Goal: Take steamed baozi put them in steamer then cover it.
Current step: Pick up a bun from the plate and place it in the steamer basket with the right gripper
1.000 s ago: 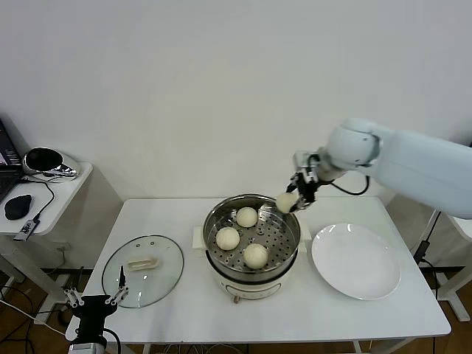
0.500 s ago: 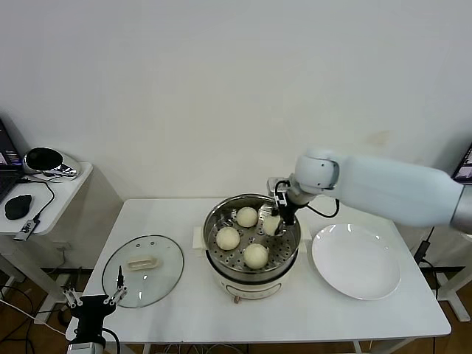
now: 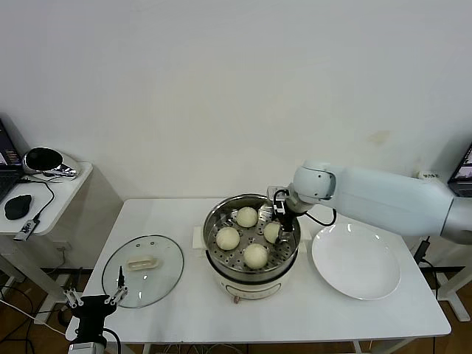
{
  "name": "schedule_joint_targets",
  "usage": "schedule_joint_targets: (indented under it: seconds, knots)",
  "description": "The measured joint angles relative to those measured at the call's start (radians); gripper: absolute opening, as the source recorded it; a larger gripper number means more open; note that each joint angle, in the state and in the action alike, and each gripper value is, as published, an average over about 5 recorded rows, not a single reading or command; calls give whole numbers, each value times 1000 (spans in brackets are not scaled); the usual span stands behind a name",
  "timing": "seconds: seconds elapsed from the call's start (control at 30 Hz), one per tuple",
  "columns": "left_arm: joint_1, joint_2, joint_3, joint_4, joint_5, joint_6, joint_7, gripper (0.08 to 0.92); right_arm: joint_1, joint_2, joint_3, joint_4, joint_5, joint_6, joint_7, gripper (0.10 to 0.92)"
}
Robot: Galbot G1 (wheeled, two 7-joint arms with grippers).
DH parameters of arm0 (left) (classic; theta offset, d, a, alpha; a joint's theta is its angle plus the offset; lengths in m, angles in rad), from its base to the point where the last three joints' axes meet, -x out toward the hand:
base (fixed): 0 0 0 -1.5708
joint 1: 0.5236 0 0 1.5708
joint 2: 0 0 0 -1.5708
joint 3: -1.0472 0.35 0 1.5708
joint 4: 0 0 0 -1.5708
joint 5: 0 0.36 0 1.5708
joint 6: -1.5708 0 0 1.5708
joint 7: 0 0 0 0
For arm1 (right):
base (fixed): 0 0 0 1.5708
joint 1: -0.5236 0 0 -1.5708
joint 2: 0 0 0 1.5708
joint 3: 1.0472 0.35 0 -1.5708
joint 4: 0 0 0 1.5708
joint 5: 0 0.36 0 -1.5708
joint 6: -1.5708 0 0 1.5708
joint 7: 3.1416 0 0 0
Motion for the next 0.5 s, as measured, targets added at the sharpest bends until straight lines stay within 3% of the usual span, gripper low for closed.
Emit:
schedule_joint_targets:
  seconds: [0.13,0.3,0.5]
  knots:
    - [-2,1,1,-1,0,0,0,823,14,-30,27,38,15,-3,4,818]
    - [-4,3,3,-2,0,0,0,823,8,-100,83,109,30,0,36,823]
    - [-9,2,11,0,-2,-1,0,823,-87,-227,212,212,79,58,177,823]
